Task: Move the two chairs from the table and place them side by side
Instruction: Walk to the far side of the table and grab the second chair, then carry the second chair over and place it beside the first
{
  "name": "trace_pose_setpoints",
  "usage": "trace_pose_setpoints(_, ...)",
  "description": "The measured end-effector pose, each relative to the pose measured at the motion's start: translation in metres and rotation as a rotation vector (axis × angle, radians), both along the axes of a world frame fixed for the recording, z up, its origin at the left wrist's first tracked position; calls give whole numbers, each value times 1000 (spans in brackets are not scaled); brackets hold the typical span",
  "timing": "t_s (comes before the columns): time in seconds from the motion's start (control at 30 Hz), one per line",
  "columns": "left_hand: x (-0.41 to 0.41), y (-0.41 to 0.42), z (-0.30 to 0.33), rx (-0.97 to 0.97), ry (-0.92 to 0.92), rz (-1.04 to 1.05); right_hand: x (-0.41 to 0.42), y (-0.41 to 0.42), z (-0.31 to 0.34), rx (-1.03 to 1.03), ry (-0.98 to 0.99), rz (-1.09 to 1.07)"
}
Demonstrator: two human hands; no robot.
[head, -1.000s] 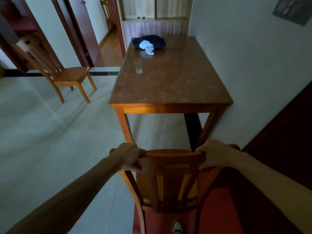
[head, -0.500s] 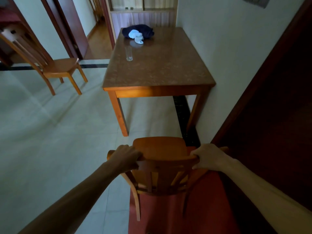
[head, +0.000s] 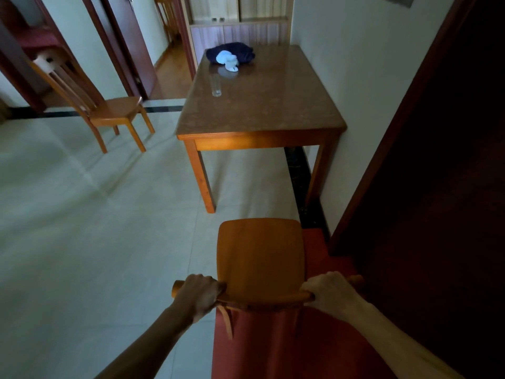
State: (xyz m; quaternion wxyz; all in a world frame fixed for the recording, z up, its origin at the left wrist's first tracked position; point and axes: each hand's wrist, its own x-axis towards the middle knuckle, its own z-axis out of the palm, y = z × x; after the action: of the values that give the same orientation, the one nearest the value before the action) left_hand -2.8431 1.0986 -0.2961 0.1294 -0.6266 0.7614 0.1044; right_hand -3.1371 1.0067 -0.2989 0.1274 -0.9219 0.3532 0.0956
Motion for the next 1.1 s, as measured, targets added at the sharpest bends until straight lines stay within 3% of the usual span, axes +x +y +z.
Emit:
trace_pose_setpoints(0.33,-12,42,-24,-69,141,83,-6,50,-6,20,-30,-166)
trace_pose_setpoints(0.53,-14,45,0,-16,294,57,-9,55,18,215,58,-219)
trace_pose_setpoints(0.7,-7,55,20,-63,373,-13,-26,55,44,396,-108,-417)
trace_pose_setpoints(0.97,-7,54,48,-239,600,52,-13,67,53,400,-329,-456)
trace_pose_setpoints(1.1,0,50,55,-237,663,118,-1,64,60,378,-356,-452)
